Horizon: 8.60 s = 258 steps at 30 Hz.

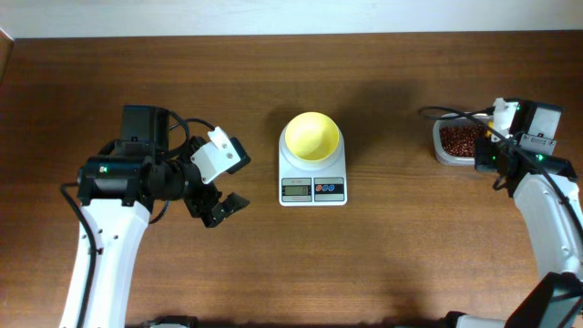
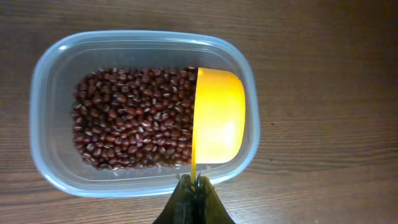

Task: Scoop item into bowl and weigh 50g on scale
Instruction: 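Lower the scoop into the red beans with the right gripper, then drag the yellow scoop through the beans and lift it filled, then carry the filled scoop left over the yellow bowl on the scale, then tilt the scoop with the right gripper to pour beans into the bowl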

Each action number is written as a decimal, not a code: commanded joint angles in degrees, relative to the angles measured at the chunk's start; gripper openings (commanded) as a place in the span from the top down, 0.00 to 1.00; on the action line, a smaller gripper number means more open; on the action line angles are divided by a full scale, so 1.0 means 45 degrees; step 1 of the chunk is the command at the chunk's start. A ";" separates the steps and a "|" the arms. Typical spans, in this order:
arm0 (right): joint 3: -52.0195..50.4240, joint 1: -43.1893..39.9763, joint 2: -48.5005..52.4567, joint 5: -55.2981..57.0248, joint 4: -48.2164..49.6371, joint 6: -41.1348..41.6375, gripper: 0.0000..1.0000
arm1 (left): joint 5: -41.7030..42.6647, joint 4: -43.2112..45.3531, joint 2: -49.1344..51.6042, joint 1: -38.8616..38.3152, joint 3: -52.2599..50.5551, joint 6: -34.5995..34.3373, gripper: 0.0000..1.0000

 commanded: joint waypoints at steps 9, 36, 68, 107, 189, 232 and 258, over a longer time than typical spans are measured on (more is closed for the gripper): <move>0.0170 -0.0034 0.1064 0.0559 -0.0131 0.0063 0.96 | 0.0039 -0.0015 0.0000 0.0019 0.0092 -0.0131 0.01; 0.0165 -0.1982 0.2569 -0.7776 -0.0962 0.5469 0.96 | 0.0039 -0.0015 0.0000 0.0019 0.0092 -0.0126 0.01; 0.0175 -0.5217 0.2924 -1.3449 -0.0826 0.6562 0.96 | 0.0039 -0.0010 0.0000 0.0019 0.0092 -0.0131 0.01; 0.0180 -0.5707 0.2924 -1.8117 -0.0821 0.6567 0.96 | 0.0034 -0.0015 0.0000 0.0019 0.0092 -0.0131 0.01; 0.0180 0.3570 0.2924 -1.8068 0.4522 1.0093 0.96 | 0.0039 -0.0015 0.0000 0.0019 0.0092 -0.0131 0.01; 0.0165 0.4658 0.2929 -1.3712 0.5493 0.3813 0.96 | 0.0034 -0.0015 0.0000 0.0019 0.0092 -0.0131 0.01; 0.0151 0.4658 0.3317 -1.3828 0.5056 0.1506 0.96 | 0.0034 -0.0015 0.0000 0.0019 0.0092 -0.0131 0.01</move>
